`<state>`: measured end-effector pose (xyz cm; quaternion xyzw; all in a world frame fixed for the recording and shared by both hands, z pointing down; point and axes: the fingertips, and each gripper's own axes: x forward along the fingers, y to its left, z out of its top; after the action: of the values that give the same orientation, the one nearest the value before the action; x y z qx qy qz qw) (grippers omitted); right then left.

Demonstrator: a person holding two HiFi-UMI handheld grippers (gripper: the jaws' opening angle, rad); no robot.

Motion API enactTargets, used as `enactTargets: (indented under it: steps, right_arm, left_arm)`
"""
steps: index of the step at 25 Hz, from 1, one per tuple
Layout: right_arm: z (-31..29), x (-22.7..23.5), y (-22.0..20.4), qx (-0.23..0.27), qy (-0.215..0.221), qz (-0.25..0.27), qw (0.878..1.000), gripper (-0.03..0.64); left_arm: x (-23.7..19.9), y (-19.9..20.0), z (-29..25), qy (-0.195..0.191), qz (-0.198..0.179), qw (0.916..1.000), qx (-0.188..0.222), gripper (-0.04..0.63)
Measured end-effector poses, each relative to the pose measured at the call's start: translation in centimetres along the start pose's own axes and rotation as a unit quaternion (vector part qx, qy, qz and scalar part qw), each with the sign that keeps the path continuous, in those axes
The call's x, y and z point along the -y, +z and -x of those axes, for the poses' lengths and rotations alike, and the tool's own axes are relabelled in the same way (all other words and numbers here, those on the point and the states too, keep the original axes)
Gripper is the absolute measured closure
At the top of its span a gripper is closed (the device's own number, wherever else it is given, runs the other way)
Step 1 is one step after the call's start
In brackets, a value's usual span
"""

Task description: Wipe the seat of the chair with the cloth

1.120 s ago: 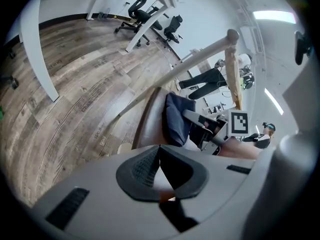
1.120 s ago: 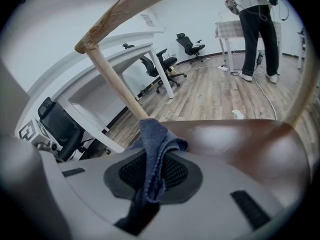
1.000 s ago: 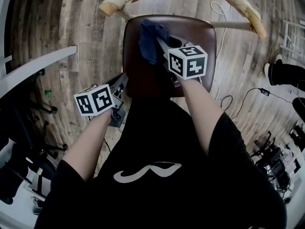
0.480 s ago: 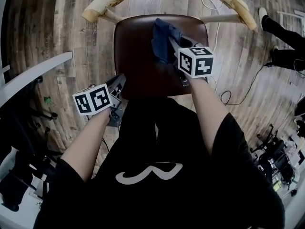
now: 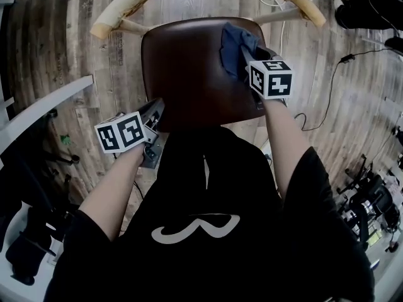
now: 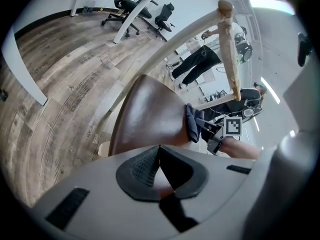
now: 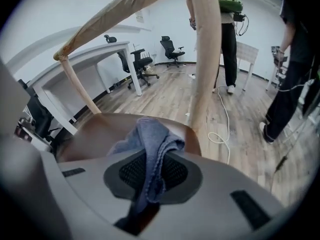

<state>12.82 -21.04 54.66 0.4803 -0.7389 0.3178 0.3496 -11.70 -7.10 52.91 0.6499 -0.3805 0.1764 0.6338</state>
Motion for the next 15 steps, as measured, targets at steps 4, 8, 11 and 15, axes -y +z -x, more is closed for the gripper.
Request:
enactTargets:
  steps: [4,8,11,15]
  right_arm:
    - [0.7,2.7,-0.8,-0.009,-0.028,-0.002,1.0,0.563]
    - [1.6,5.3,-2.1,-0.02,-0.064,-0.007,0.998,0.563]
    - [2.0,6.1,-2.8,-0.014,-0.073,-0.034,0.997,0.563]
    - [1.9,6.1,-2.6,-0.003,-0.076,-0.042,0.996,0.563]
  left_arm:
    - [0.2,-0.4,0.0,-0.002,-0.001,1.0,-0.008,0.581]
    - [0.1,-0.9,0.1,-0.001,0.0,0.9999,-0.014,0.581]
    - [-0.1,-1.5,0.2,0.001,0.002,0.9998,-0.02,0.581]
    - [-0.5,-1.9,0.1,0.002,0.012,0.9997,-0.02,0.581]
